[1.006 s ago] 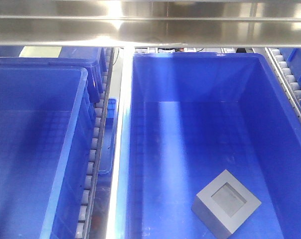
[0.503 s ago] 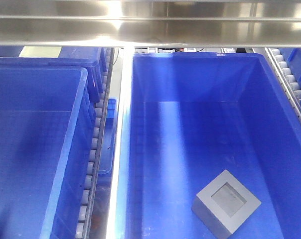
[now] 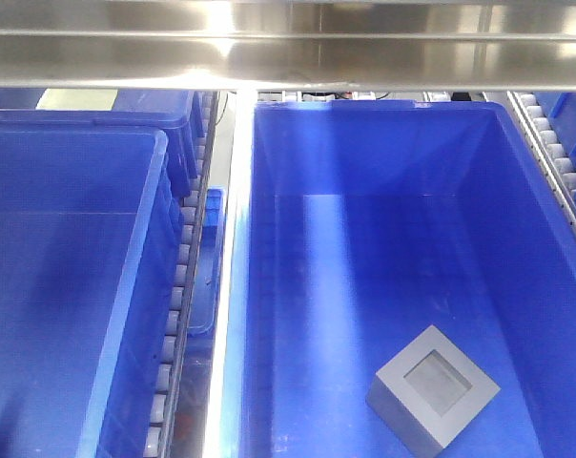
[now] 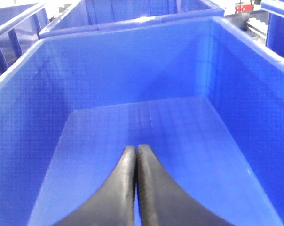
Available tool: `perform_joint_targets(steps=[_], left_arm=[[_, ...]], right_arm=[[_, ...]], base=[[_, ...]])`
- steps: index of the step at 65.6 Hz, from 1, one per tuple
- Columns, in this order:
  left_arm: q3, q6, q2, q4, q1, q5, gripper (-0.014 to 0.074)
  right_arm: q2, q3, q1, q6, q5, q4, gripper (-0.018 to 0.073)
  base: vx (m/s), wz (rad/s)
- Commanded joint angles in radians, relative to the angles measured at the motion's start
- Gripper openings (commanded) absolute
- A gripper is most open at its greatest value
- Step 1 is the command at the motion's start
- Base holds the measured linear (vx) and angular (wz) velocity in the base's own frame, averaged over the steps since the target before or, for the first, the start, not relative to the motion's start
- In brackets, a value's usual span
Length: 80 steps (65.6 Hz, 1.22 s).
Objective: Sort gray base to blue bin
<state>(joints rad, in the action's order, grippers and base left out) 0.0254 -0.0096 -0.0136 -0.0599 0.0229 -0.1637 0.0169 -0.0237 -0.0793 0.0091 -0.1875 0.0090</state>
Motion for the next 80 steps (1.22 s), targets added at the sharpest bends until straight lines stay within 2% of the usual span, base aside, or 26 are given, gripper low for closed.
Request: perform_joint_targets(steps=[1, 80], left_arm=[[-0.019, -0.003, -0.013, 0.0, 0.002, 0.077, -0.0006], [-0.02, -0.003, -0.012, 0.0, 0.002, 0.059, -0.0006]], right_arm=[[-0.003, -0.005, 0.0, -0.009, 0.04, -0.009, -0.0005], [-0.003, -0.005, 0.0, -0.009, 0.04, -0.009, -0.0005]], base=[[0.0, 0.0], [0.0, 0.0]])
